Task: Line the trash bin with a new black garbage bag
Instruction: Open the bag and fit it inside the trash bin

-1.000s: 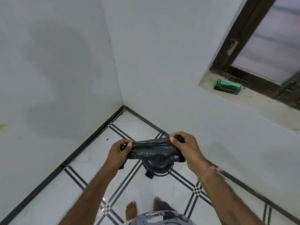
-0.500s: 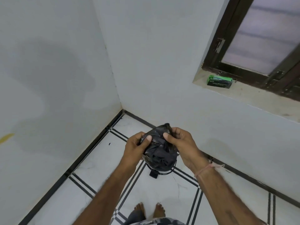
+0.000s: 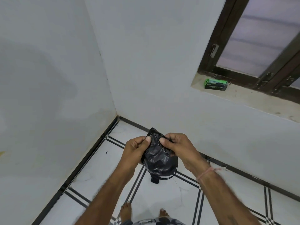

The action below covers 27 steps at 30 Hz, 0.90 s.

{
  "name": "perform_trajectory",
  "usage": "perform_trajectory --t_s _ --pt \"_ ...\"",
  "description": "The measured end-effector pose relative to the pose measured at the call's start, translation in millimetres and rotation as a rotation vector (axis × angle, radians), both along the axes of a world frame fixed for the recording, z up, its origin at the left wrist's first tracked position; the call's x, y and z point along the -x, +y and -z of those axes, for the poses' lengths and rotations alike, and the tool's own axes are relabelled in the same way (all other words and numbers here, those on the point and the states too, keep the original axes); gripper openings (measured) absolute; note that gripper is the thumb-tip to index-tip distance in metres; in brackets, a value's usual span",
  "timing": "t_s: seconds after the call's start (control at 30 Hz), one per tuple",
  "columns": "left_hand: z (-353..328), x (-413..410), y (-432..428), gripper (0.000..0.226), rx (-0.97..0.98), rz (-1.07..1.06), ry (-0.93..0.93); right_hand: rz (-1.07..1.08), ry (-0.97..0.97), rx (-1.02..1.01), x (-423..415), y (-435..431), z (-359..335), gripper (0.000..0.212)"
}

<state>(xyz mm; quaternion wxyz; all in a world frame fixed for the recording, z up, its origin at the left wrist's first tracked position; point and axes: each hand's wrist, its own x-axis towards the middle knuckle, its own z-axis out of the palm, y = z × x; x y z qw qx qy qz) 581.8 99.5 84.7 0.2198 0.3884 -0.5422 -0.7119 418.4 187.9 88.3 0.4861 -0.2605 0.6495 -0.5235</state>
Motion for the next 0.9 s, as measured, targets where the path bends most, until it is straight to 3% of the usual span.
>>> perform_trajectory --t_s 0.27,0.5,0.63,0.7,0.77,0.83,0.9 --pt "8 -31 -44 0.028 -0.109 0.112 0.098 0.080 -0.060 0.031 -42 -28 -3 0.015" --pt "16 -32 -52 0.016 -0.240 0.028 0.100 0.360 -0.415 0.052 -64 -19 15 0.032" --pt "10 -33 -48 0.039 -0.275 0.093 0.104 0.514 -0.489 0.097 -69 -25 16 0.035" --pt "6 -34 -48 0.043 -0.264 0.113 0.100 0.599 -0.410 0.055 -73 -30 17 0.022" --pt "3 -36 -50 0.031 -0.236 0.080 0.108 0.690 -0.048 -0.027 -80 -34 18 0.015" --pt "1 -37 -53 0.023 -0.212 0.029 0.111 0.695 0.311 0.018 -89 -37 13 0.011" --pt "1 -38 -55 0.024 -0.210 -0.001 0.121 0.549 0.224 0.133 -100 -42 2 0.023"
